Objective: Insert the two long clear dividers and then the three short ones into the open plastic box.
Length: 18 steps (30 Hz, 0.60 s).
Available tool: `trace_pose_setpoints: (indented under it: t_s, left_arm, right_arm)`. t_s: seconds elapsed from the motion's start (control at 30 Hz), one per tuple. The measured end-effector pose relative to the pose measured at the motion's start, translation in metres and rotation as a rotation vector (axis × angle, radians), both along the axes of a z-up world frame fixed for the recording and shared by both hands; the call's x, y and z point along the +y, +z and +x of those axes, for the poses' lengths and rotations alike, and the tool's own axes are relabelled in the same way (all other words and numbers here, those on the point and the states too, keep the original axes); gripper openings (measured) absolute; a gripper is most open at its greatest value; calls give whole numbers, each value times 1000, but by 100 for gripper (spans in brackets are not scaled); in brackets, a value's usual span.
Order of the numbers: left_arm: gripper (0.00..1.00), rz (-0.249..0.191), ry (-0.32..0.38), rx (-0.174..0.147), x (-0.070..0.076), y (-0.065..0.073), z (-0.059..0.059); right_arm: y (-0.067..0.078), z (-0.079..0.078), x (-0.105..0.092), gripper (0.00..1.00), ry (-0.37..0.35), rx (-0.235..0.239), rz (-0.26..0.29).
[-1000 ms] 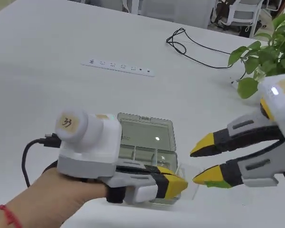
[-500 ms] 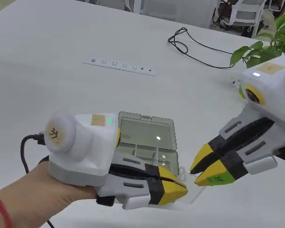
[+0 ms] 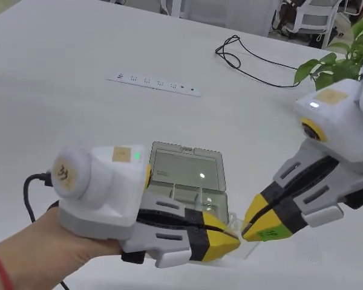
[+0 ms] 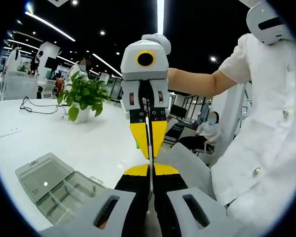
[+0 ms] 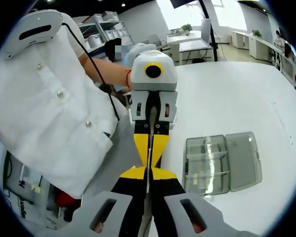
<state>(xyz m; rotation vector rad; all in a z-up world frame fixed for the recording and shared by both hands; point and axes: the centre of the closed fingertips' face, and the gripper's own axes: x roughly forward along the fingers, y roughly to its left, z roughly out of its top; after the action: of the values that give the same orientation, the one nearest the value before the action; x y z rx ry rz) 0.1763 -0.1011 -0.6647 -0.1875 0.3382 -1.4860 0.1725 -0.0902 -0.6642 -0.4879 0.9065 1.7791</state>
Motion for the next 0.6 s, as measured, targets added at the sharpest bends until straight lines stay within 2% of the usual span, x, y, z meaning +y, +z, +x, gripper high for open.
trace_pose_setpoints:
  t_s: [0.2,0.6]
  left_arm:
    - [0,10,8,-18,0,-1,1]
    - [0,27,17,-18,2,-5,2]
  right_arm:
    - [-1,0,1,3,0,-23,-2]
    - [-5,0,3,3,7,-42,-10]
